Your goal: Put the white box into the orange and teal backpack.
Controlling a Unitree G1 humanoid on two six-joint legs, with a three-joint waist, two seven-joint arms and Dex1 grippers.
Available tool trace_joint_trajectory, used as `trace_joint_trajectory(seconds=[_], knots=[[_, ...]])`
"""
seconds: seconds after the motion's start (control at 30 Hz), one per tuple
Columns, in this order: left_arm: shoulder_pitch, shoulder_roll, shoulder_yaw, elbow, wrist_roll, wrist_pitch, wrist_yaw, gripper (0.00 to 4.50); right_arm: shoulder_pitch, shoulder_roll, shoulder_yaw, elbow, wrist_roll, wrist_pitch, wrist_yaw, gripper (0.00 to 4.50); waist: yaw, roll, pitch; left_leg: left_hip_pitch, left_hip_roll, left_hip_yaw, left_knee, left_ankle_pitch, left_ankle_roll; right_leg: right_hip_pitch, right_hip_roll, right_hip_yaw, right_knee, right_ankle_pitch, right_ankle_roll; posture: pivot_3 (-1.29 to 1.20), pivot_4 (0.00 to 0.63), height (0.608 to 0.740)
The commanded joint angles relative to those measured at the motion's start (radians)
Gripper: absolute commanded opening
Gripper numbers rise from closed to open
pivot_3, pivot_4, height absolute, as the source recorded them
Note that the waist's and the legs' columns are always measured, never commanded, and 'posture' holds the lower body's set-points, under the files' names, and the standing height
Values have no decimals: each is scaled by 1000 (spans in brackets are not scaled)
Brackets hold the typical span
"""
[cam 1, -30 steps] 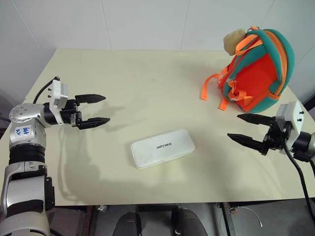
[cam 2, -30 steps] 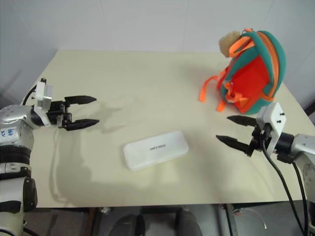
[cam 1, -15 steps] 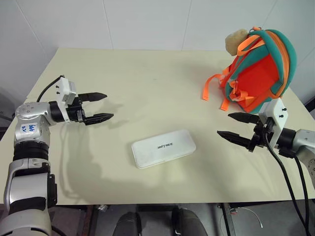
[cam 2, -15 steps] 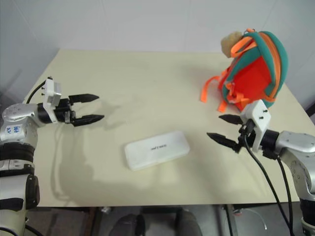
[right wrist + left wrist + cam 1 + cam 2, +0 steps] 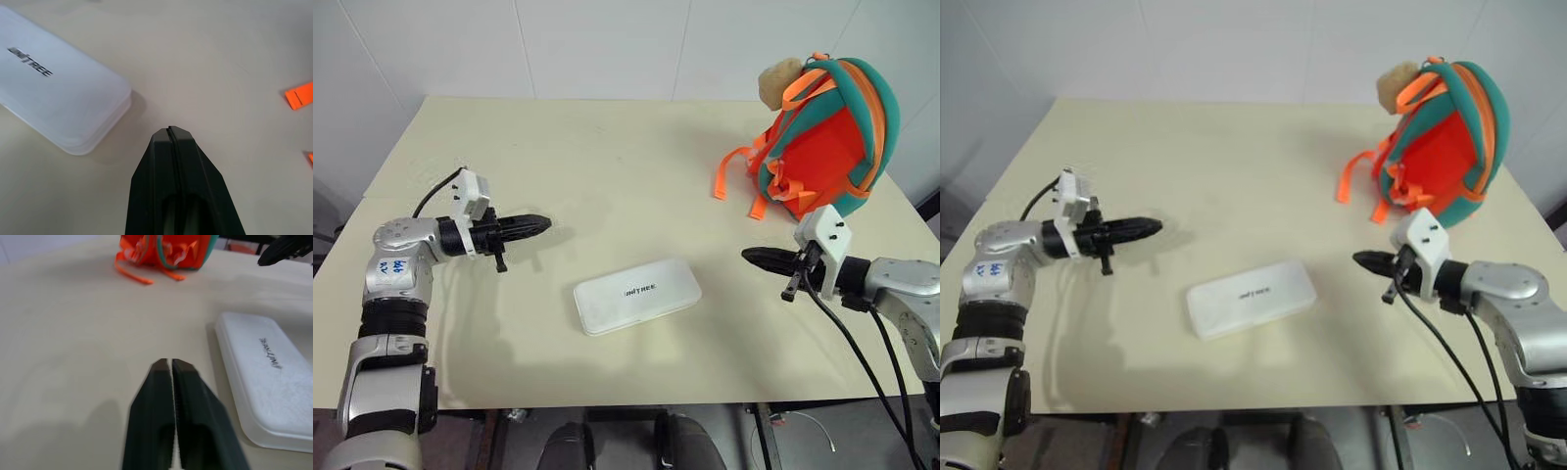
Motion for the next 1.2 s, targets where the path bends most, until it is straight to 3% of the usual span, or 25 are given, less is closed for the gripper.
trace_joint_trajectory(seconds=[0.03,0.17,0.33,0.63,0.83,1.2], knots=[[90,58,6,-185,-21,160,51,0,-32,18,34,81,-64,-95,15,120,-1,0,0,0,0,0,0,0,0,0,0,0,0,0,0,0,150,740],[209,113,-6,-387,-54,417,120,0,-74,46,92,160,-122,-145,24,120,-1,1,0,1,1,-4,-1,0,0,0,0,1,0,0,0,0,150,740],[298,102,43,-583,-184,661,193,0,-109,75,141,229,-165,-222,64,120,5,1,1,0,1,-10,0,0,0,1,0,1,0,0,0,0,150,740],[400,138,69,-766,-342,958,281,0,-163,93,200,290,-252,-225,61,120,0,1,1,1,1,-10,-1,0,-1,1,0,1,0,0,-1,0,150,740],[426,143,85,-792,-379,1009,327,0,-167,111,212,286,-281,-213,49,120,0,1,1,2,2,-11,-1,0,-2,1,-1,1,-1,-1,-2,0,150,740],[394,95,-37,-750,-354,955,373,0,-136,143,255,166,-303,-136,48,120,1,1,1,1,3,-11,-3,0,-3,1,-2,0,-1,-1,-2,0,150,740]])
